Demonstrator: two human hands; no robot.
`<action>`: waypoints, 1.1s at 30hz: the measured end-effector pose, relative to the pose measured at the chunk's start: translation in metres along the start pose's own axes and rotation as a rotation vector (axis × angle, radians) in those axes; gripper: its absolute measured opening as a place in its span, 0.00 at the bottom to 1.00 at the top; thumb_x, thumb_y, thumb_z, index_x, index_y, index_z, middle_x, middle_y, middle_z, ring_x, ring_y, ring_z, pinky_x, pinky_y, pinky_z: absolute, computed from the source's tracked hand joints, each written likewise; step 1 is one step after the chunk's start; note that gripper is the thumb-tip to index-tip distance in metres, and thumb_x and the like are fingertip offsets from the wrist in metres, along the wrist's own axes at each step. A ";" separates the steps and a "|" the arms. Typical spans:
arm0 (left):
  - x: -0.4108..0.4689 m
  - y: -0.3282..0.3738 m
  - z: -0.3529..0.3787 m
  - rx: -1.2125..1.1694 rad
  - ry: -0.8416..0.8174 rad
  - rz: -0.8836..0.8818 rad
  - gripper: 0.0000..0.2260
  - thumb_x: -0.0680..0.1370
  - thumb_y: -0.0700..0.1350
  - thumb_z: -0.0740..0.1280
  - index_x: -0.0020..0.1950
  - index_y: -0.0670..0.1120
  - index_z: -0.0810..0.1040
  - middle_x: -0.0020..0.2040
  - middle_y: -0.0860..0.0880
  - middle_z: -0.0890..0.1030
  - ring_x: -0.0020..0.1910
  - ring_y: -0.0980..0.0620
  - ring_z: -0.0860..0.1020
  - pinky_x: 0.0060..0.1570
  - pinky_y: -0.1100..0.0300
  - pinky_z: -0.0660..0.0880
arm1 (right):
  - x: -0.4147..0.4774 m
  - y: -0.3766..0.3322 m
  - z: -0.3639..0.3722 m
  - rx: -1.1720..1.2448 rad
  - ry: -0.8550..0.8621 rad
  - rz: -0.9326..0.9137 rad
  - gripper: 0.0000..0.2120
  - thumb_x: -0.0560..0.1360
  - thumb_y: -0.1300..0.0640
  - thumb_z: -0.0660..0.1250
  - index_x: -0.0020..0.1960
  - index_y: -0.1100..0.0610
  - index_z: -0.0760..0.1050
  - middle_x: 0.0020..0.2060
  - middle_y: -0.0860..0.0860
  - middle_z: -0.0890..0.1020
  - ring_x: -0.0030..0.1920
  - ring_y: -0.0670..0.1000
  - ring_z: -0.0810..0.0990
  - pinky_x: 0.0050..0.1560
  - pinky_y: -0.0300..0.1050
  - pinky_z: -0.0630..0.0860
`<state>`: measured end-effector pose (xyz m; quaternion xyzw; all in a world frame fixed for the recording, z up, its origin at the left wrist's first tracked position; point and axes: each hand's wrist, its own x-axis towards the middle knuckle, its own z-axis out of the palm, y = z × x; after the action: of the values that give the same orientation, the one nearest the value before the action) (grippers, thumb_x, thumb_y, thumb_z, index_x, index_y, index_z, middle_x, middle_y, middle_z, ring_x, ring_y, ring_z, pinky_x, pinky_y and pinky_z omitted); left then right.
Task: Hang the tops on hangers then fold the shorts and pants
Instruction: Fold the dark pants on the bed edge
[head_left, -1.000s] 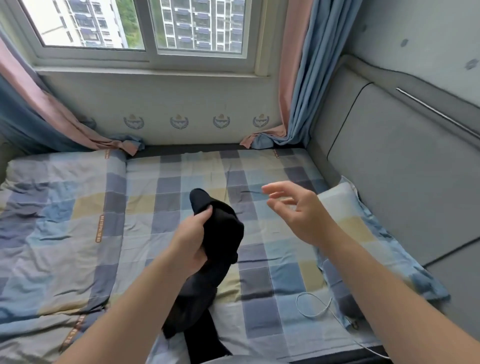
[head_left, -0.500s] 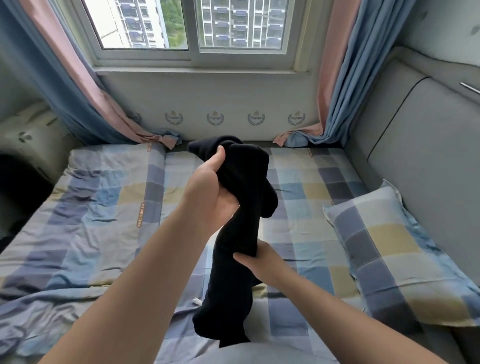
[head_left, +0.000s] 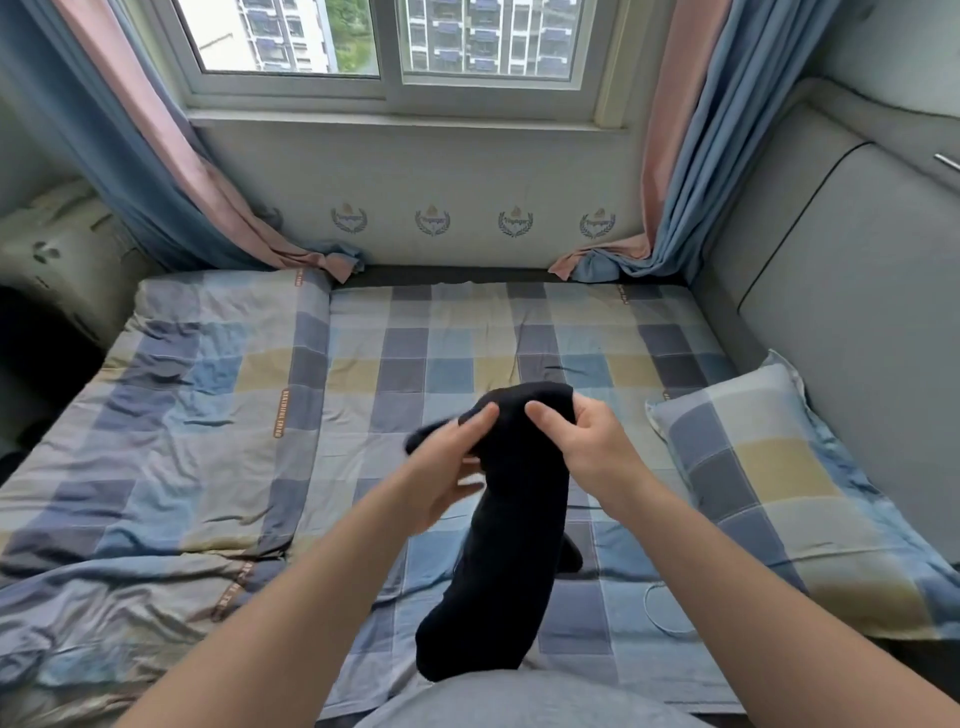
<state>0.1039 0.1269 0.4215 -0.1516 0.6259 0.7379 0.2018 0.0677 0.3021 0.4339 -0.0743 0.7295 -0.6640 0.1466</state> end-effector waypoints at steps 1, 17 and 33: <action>-0.001 -0.012 0.001 0.017 -0.015 -0.016 0.31 0.70 0.68 0.67 0.68 0.52 0.75 0.61 0.51 0.83 0.62 0.49 0.80 0.67 0.48 0.73 | 0.001 -0.004 0.001 -0.020 0.001 -0.004 0.08 0.82 0.57 0.65 0.56 0.59 0.81 0.48 0.54 0.87 0.52 0.53 0.86 0.52 0.47 0.82; 0.006 -0.059 0.008 0.236 0.198 0.198 0.07 0.83 0.44 0.65 0.53 0.53 0.81 0.49 0.52 0.86 0.52 0.52 0.83 0.58 0.48 0.78 | -0.013 -0.009 -0.006 0.053 -0.049 0.049 0.14 0.83 0.59 0.62 0.68 0.54 0.74 0.61 0.47 0.83 0.61 0.43 0.81 0.58 0.37 0.78; -0.024 0.023 0.036 -0.267 0.227 0.280 0.10 0.83 0.48 0.64 0.56 0.43 0.81 0.50 0.47 0.87 0.49 0.51 0.85 0.43 0.58 0.82 | -0.064 0.064 0.034 -0.151 -0.061 0.158 0.25 0.67 0.50 0.79 0.53 0.32 0.68 0.49 0.33 0.80 0.49 0.28 0.77 0.41 0.23 0.73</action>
<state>0.1149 0.1567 0.4585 -0.1706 0.5563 0.8133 0.0037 0.1449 0.2960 0.3757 -0.0476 0.7761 -0.5909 0.2148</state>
